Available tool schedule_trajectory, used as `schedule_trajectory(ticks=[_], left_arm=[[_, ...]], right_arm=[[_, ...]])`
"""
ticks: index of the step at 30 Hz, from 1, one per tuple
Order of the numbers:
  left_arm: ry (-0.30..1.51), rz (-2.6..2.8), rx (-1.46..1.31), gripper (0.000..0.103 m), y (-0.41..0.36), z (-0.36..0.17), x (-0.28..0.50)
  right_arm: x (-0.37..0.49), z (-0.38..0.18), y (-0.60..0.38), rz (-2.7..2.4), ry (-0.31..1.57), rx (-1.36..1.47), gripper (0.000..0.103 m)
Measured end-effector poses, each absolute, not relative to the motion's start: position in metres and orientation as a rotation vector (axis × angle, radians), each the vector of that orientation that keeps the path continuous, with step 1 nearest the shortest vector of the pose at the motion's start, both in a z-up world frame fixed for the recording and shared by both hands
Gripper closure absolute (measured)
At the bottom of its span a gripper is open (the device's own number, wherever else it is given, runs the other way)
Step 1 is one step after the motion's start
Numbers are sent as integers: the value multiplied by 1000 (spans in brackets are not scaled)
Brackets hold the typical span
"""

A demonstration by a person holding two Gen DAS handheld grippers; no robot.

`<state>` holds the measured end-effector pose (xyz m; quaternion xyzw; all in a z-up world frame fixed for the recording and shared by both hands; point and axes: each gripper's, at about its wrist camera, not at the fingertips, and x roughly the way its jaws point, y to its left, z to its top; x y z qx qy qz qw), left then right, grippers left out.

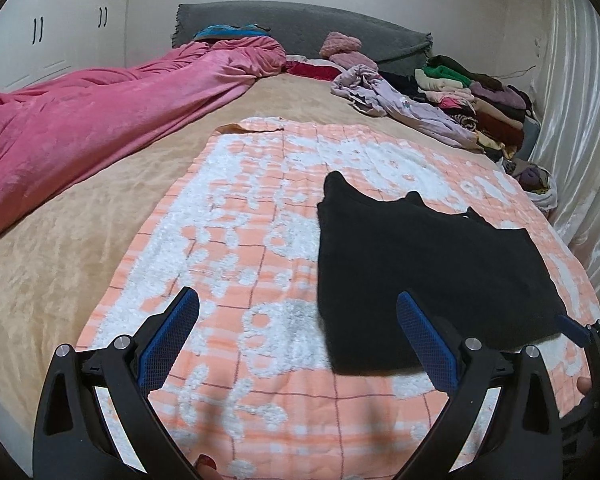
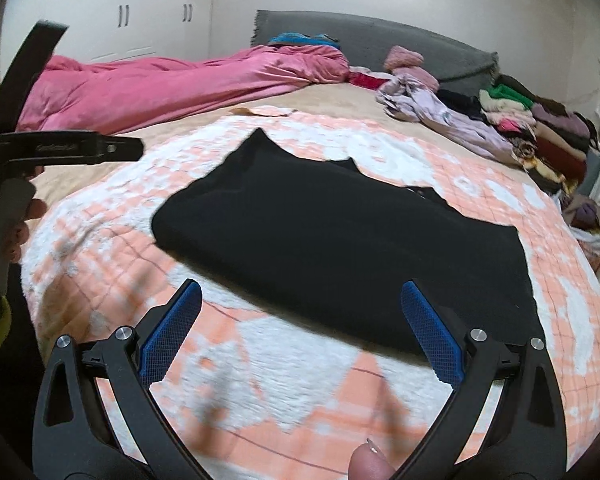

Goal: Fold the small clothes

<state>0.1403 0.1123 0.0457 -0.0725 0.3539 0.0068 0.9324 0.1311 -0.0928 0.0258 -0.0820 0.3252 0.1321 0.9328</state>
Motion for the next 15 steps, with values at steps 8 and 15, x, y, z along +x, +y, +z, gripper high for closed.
schedule_trajectory(ticks=[8,15], left_arm=[[738,35,-175,4,129,37,145],[759,57,-211,4,148,25,150]], right_arm=[[135,21,-59,327,673,-232,9],[145,10,-32,347,693,-319,9]])
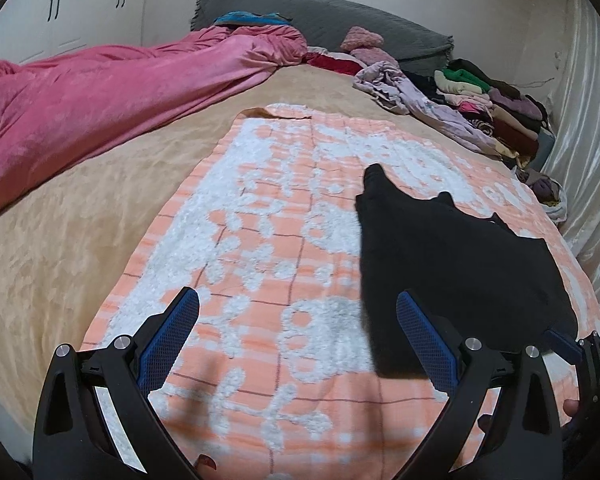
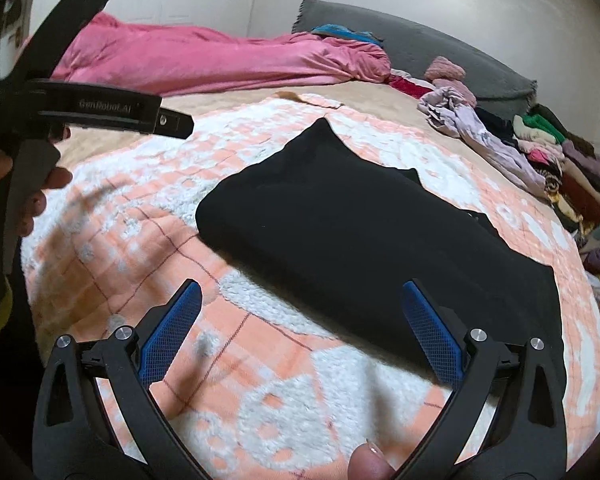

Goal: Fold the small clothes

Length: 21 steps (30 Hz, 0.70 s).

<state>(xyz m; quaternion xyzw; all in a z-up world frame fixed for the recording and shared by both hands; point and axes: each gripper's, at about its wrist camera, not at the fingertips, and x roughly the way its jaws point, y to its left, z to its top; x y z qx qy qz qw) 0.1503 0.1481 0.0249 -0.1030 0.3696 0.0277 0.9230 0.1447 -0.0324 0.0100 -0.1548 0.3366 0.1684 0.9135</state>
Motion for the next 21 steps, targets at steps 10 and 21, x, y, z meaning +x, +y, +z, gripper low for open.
schedule_trajectory(ticks=[10,21], left_arm=[[778,85,-273,4,173,10,157],[807,82,-326,4,184,-4,170]], right_arm=[[169,-16,-14,309,751,-437,9],[197,-28,0,287,767,-478,9]])
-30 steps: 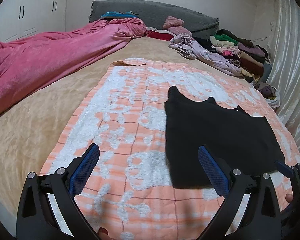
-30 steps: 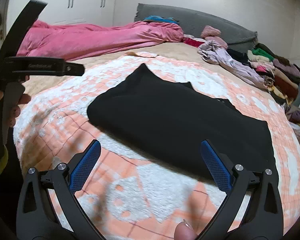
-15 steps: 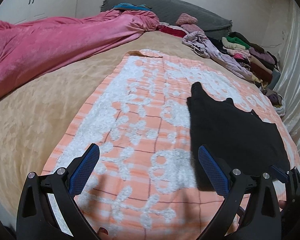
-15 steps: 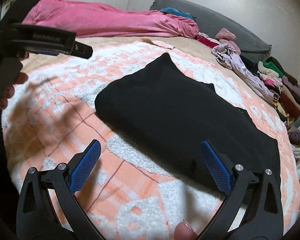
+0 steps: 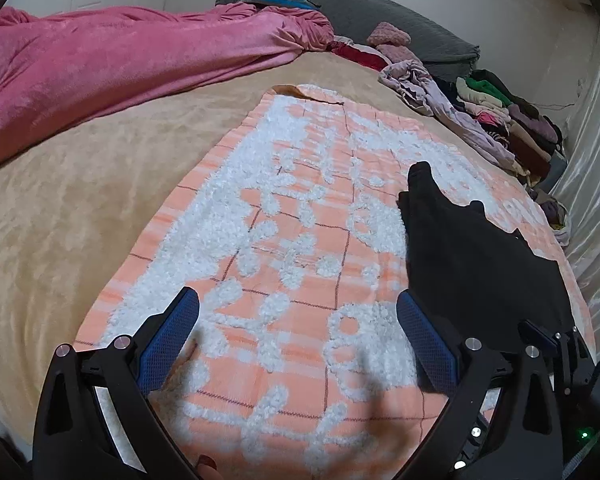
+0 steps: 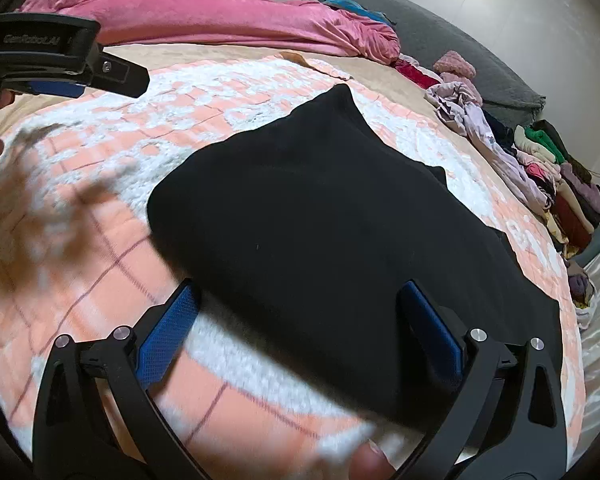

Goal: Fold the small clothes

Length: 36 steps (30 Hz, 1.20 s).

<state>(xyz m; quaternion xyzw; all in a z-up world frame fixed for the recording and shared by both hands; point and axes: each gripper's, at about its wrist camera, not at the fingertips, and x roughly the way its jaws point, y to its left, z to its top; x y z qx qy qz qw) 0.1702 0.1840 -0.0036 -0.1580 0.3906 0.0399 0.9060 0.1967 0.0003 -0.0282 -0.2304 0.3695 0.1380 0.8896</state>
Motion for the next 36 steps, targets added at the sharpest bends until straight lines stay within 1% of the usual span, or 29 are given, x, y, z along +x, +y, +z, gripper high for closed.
schedule_trajectory(ticks=[7,10,11,12,13,15,16,17,18,20,24,28,30,31,32,35,36], left_arm=[[820,12,-377,4,177,0,199],[845,-52,-403,4,169,0,219],[853,-70,-407,4,165,0,227],[862,-79,-410,4,162,-1,234],[871,-86,-409,4,159,-1,239],[886,-120,-428,4,155,-2,251],[896,-134,-443,4,154,-3,256],[907,-153,-461,4,152,-5,262],[916,-163,-471,4,151,-6,266],[936,-192,-497,4,147,-9,274],[981,-259,-581,5,142,-20,289],[1011,-319,-654,7,133,-29,299],[1020,-323,-635,20,125,-32,305],[1025,-323,-629,31,123,-33,306],[1036,-324,-628,34,120,-35,308],[1045,-336,-622,40,115,-37,311],[1045,-338,-618,40,114,-37,312]], right_arm=[[205,-28,8,287,727,-529,10],[201,-26,9,305,697,-540,21],[200,-25,9,312,683,-541,27],[200,-24,9,313,674,-541,36],[199,-23,8,323,664,-536,41],[199,-22,8,346,656,-525,63],[198,-21,6,359,652,-515,69],[198,-20,5,372,652,-505,79],[196,-19,4,382,650,-491,86],[197,-14,-3,397,650,-439,93],[205,-7,-27,453,687,-248,97],[211,-8,-41,486,717,-119,98],[210,-7,-43,493,716,-97,98],[210,-7,-44,495,713,-91,98],[209,-6,-45,497,706,-85,99],[206,-4,-46,502,700,-67,99],[206,-4,-47,503,700,-60,99]])
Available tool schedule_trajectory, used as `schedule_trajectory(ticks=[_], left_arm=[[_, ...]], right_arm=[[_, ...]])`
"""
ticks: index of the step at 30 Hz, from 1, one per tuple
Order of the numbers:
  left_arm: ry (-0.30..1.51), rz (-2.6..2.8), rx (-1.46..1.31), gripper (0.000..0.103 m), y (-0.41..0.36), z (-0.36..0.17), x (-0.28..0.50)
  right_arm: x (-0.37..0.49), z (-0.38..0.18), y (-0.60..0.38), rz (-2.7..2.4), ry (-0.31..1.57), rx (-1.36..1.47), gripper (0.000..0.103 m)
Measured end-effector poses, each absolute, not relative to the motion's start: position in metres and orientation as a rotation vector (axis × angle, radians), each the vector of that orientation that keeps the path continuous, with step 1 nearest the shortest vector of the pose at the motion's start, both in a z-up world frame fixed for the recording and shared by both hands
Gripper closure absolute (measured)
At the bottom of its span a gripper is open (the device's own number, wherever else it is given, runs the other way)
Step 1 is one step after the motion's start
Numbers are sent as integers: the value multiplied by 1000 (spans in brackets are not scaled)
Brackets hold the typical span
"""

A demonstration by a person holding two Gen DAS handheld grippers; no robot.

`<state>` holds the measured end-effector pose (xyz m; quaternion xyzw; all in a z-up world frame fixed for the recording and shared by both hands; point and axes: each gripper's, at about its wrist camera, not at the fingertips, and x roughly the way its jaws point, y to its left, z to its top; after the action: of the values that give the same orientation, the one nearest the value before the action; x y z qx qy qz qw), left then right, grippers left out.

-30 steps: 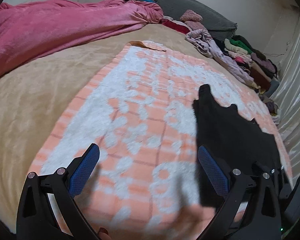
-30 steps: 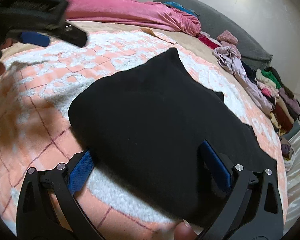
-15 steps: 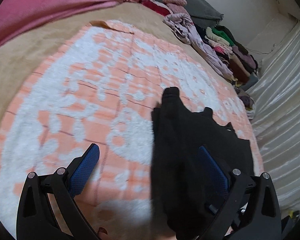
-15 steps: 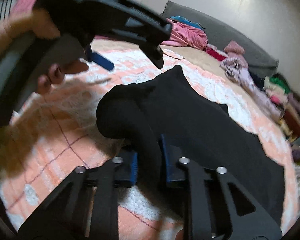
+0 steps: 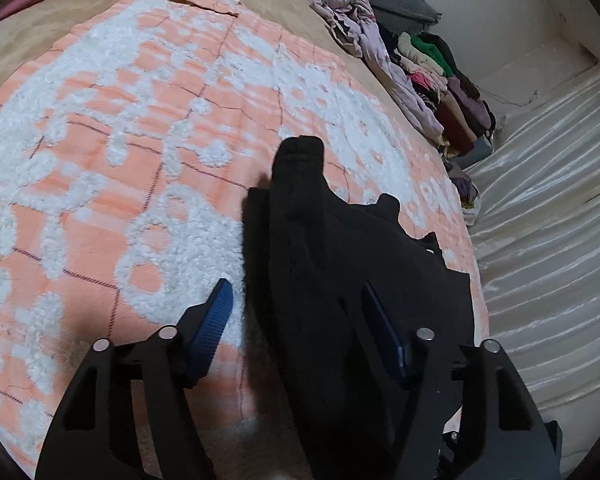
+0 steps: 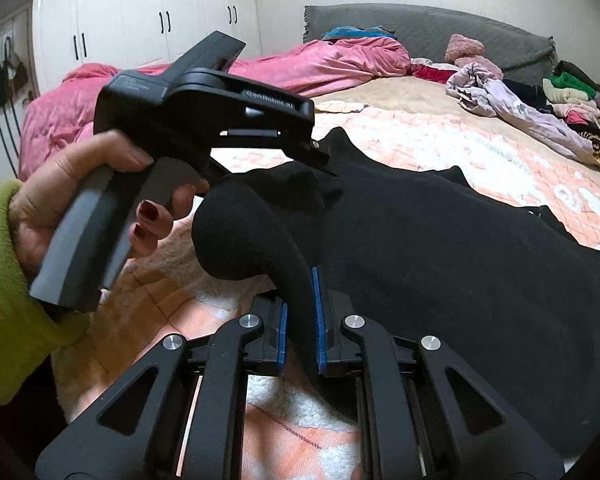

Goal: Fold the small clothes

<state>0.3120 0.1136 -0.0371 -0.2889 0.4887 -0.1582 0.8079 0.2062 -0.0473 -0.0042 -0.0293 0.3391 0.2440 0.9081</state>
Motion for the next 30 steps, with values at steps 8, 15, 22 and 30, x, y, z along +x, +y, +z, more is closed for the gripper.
schedule_trajectory(ticks=[8,15,22,30], left_arm=[[1057,-357,-622,59,97,-35,315],[1035,-337,-560,83,86,-20,309],[979,-353,-514,85,68,17,302],[931,-410,-424,85,2,64,302]], right_arm=[[204,-1,-50,502,683,-53,99],[201,3,-56,496,665,-37,99],[195,14,-77,474,617,13,100],[188,36,-135,408,553,147,100]])
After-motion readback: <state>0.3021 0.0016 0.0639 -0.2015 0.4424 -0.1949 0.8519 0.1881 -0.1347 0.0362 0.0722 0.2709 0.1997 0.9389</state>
